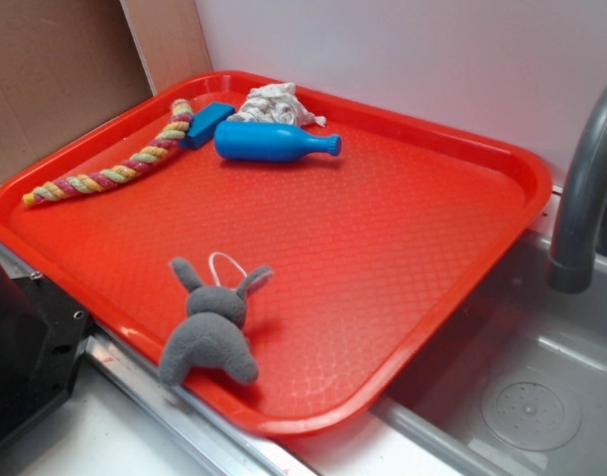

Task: Grab the blue bottle.

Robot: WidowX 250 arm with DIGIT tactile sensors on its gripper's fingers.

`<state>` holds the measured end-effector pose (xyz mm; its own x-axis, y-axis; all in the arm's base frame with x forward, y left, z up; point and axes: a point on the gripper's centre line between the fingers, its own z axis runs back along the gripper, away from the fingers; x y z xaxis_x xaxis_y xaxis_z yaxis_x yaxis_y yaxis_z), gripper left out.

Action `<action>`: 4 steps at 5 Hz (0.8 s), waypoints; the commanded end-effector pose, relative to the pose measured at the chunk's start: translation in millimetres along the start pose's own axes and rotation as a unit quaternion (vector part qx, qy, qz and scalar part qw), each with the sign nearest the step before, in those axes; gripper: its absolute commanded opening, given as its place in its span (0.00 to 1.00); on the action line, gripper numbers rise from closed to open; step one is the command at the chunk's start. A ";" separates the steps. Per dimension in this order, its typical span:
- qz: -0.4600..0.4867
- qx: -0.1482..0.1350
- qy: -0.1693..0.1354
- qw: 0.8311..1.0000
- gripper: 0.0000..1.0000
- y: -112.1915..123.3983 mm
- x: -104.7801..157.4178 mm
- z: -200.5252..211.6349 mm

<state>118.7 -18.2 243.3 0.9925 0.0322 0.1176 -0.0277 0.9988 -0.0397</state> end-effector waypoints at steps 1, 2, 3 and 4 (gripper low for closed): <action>0.000 0.000 0.000 1.000 1.00 0.0 0.0 0.0; -0.132 0.051 0.041 0.989 1.00 50.2 45.4 -53.7; -0.254 0.056 -0.009 0.966 1.00 59.1 105.0 -100.6; -0.372 0.052 -0.030 0.926 1.00 39.7 137.2 -131.7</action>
<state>257.6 33.2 109.9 0.7406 -0.6642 0.1014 0.6524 0.7470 0.1285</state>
